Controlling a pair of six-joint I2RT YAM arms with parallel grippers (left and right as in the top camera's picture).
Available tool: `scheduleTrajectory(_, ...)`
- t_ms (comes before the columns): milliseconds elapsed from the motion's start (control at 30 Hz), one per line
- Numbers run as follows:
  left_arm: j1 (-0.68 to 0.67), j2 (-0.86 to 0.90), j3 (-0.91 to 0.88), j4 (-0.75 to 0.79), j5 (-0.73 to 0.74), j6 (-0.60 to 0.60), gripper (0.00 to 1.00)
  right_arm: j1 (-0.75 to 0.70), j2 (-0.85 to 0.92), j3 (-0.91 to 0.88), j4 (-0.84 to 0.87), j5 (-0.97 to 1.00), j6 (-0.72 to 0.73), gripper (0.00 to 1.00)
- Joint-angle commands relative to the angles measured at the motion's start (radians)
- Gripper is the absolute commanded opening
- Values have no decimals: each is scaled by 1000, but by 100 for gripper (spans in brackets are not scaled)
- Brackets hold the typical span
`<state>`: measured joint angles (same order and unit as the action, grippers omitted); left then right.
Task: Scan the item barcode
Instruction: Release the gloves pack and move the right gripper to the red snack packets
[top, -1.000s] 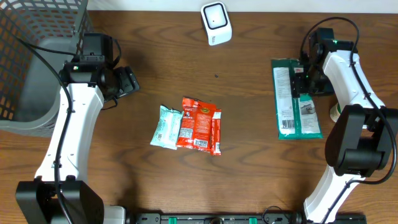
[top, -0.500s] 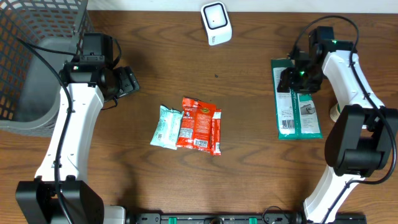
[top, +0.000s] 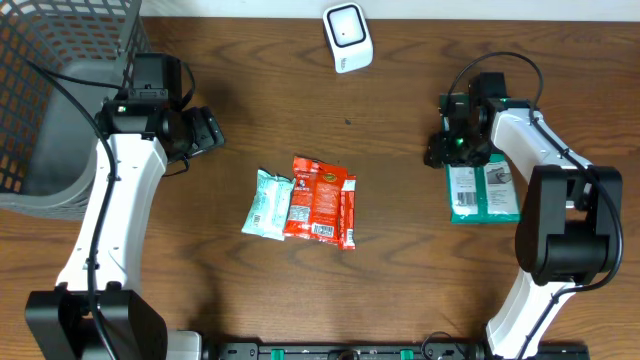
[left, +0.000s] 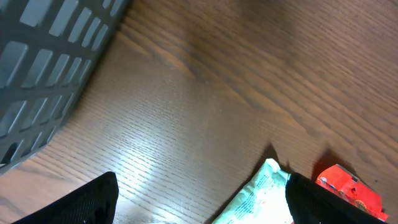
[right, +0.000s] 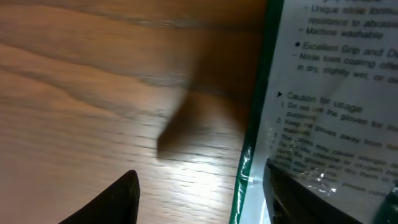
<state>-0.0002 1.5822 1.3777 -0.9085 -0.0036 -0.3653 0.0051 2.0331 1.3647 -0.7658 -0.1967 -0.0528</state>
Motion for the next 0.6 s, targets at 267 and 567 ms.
scheduleTrajectory(267,2,-6,5,0,-9,6,87,-26,7,-26,-65,347,56,65)
scheduleTrajectory(567,2,-6,5,0,-9,6,86,-26,7,-23,-84,422,57,66)
